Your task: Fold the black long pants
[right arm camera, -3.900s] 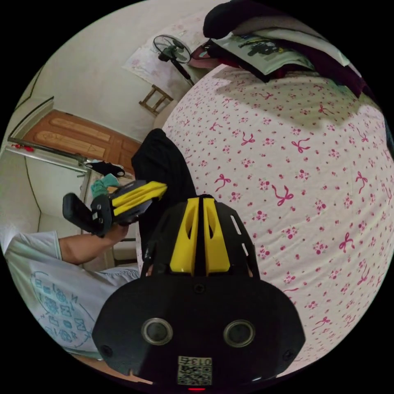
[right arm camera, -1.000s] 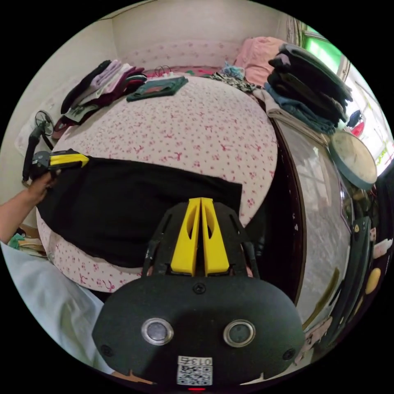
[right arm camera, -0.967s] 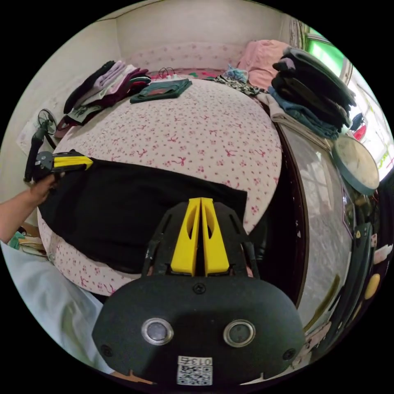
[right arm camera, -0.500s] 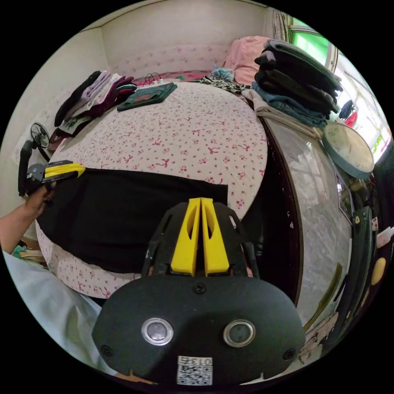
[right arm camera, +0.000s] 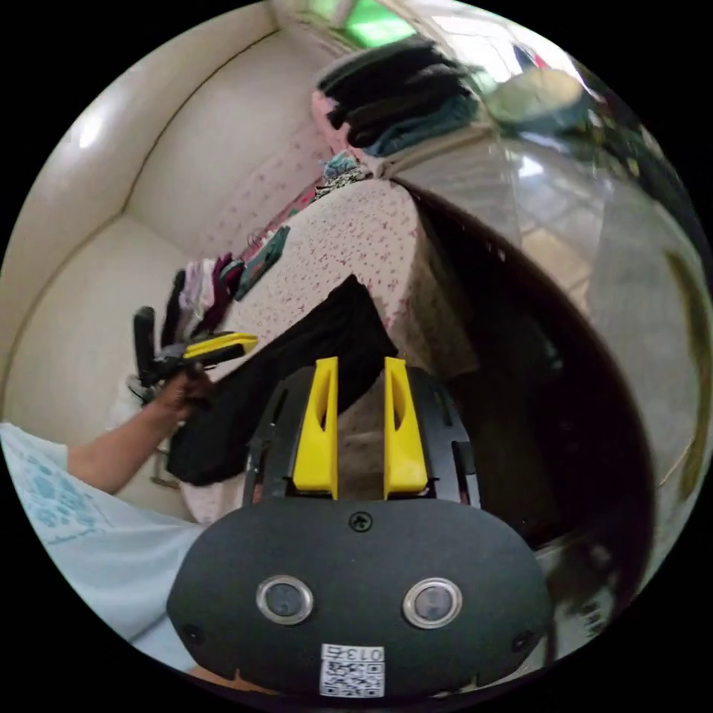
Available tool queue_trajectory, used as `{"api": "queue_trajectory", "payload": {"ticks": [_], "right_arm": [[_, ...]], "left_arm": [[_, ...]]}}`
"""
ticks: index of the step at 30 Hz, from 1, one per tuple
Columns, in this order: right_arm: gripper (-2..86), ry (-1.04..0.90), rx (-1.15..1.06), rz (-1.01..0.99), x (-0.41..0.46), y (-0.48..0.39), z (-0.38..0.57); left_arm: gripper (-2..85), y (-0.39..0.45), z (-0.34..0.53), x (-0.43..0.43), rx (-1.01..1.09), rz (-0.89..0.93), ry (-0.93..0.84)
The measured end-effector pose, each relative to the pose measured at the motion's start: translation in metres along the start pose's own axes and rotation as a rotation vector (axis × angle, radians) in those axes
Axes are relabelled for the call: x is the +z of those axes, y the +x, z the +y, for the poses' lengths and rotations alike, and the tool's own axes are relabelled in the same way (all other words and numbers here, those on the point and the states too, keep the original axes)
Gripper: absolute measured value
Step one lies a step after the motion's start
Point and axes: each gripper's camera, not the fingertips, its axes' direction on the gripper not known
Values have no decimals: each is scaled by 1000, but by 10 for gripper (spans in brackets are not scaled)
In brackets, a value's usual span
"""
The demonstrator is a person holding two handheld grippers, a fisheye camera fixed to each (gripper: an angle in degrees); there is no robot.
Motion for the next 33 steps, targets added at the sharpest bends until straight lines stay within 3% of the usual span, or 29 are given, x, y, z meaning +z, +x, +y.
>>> {"api": "queue_trajectory", "payload": {"ticks": [4, 6, 16, 23, 27, 33], "right_arm": [[123, 103, 275, -267, 5, 58, 17], [128, 108, 293, -288, 8, 68, 16], [95, 45, 256, -275, 31, 81, -3], [60, 13, 219, -196, 34, 69, -9], [44, 15, 55, -86, 25, 34, -16], [36, 52, -70, -142, 9, -4, -23]], "left_arm": [[91, -5, -44, 20, 49, 125, -24], [105, -7, -70, 35, 99, 140, -72], [113, 1, -133, 68, 248, 249, -209], [28, 2, -143, 56, 327, 277, -257], [9, -1, -143, 33, 327, 267, -237], [2, -41, -131, -49, 197, 375, -58]]}}
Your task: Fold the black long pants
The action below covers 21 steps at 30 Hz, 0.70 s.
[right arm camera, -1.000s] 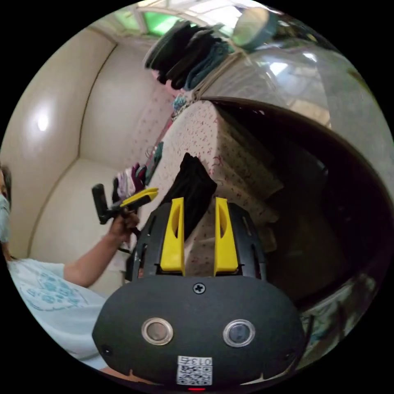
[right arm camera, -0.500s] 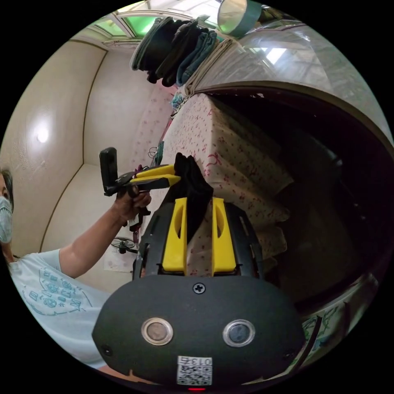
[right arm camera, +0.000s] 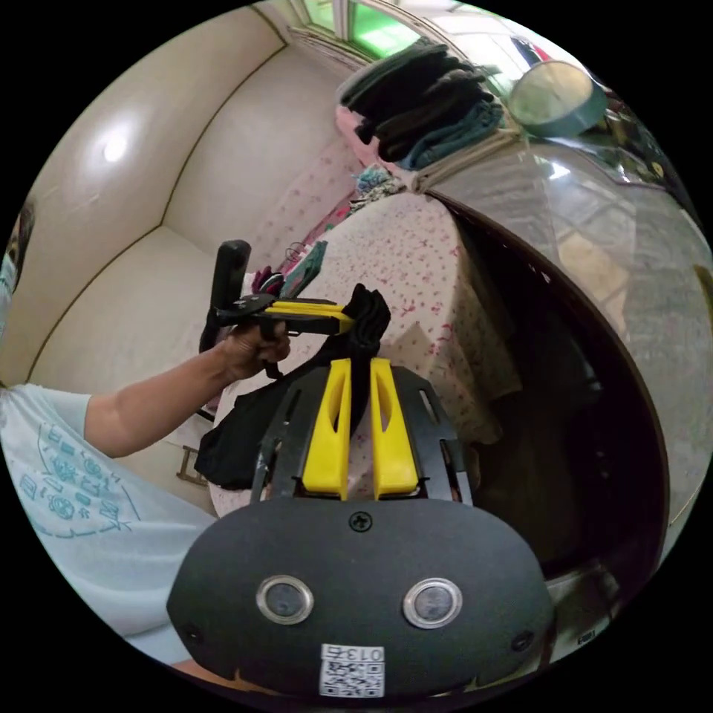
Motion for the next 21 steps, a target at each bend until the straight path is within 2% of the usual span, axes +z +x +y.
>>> {"api": "queue_trajectory", "payload": {"ticks": [4, 12, 16, 21], "right_arm": [[34, 4, -155, -49, -3, -50, -7], [23, -156, -570, -185, 52, -205, 2], [17, -264, -785, -181, 109, -289, 34], [16, -365, -928, -158, 172, -360, 69]], "left_arm": [[1, 3, 37, -80, -33, 35, 165], [1, 35, 177, -239, -151, -113, 343], [1, 40, 242, -285, -258, -164, 361], [1, 39, 322, -324, -424, -217, 352]]}}
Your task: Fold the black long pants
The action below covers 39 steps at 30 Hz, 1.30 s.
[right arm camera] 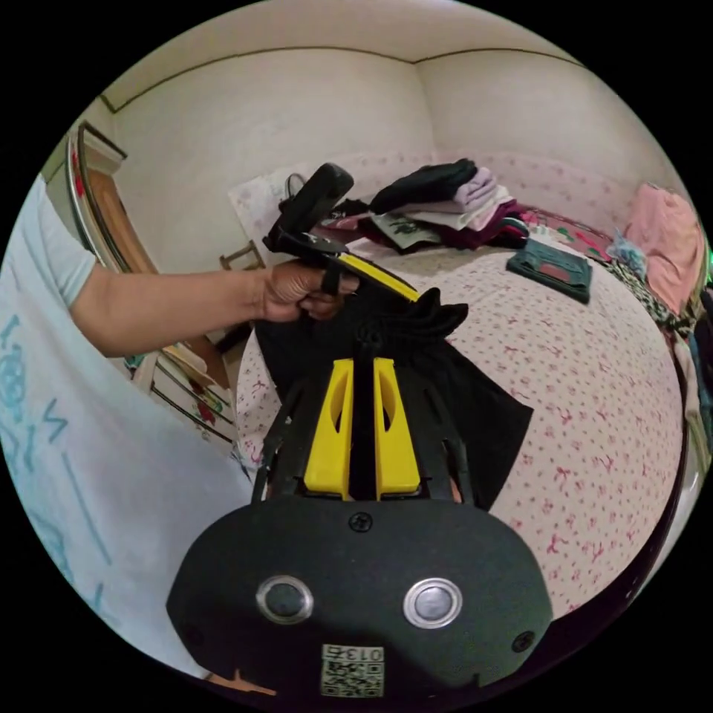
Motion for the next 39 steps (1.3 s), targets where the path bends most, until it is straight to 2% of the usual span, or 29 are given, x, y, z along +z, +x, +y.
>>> {"api": "queue_trajectory", "payload": {"ticks": [13, 17, 21, 26, 31, 34, 39], "right_arm": [[62, -256, -241, 103, 118, -95, -83], [70, -298, -333, 47, 123, -119, -91], [71, -227, -428, -21, 86, -139, -91], [74, -222, -331, 136, 39, -116, -74], [89, -320, -166, 306, 7, -79, -41], [100, -354, -117, 339, 3, -70, -30], [90, -385, -95, 313, 10, -66, -30]], "left_arm": [[13, -52, 18, -71, -193, -66, -71], [40, -59, 28, -97, -325, -114, -97], [70, -60, 47, -142, -472, -68, -3], [122, -35, 46, -161, -521, -3, -26], [152, -13, 32, -153, -567, 64, -60], [128, 1, 20, -157, -586, -5, -71], [65, 26, -9, -159, -554, -179, -211]]}}
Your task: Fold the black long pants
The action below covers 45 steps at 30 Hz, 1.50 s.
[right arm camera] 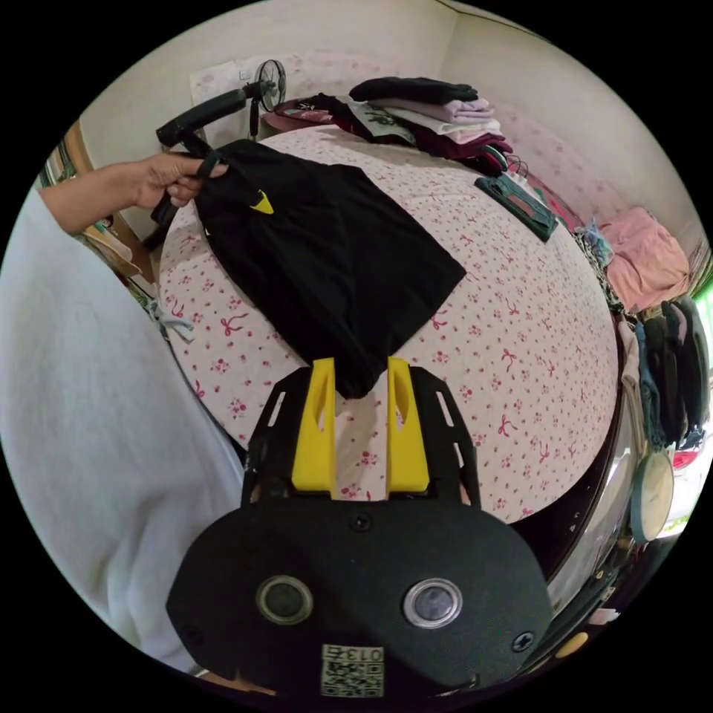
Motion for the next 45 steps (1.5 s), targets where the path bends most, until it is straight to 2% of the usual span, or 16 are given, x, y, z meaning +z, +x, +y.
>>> {"api": "queue_trajectory", "payload": {"ticks": [4, 8, 12, 15, 20, 26, 30, 32, 36, 42, 45], "right_arm": [[56, -34, -32, 1, -1, -4, -9], [51, 0, -94, 47, -14, -11, -9], [59, -31, -183, -1, -11, -18, -6], [59, 13, -208, -21, -28, -8, -8], [61, 114, -120, 35, -47, 43, -33], [64, 60, -63, 2, -8, 99, -95], [63, 1, -138, -16, 21, 106, -120], [62, -45, -126, -27, 32, 114, -122], [24, -30, -65, -175, 31, 138, -116], [9, 2, 6, -163, 16, 160, -103], [10, -43, -1, -105, 20, 159, -99]], "left_arm": [[37, 24, -6, -19, 86, -79, -7], [35, 38, 7, -59, 182, -89, 110], [46, -1, 23, -45, 57, 9, 21], [55, -12, 38, -55, 7, 20, 55], [87, -9, 43, -73, -24, 90, 107], [93, 11, 34, -51, -17, 36, -3], [87, 27, 36, -44, 5, -8, -23], [83, 27, 40, -44, -3, 2, -20], [61, 30, 50, -42, -11, 10, 6], [59, 57, 56, -36, 63, -91, 25], [62, 46, 67, -35, 9, -21, 46]]}}
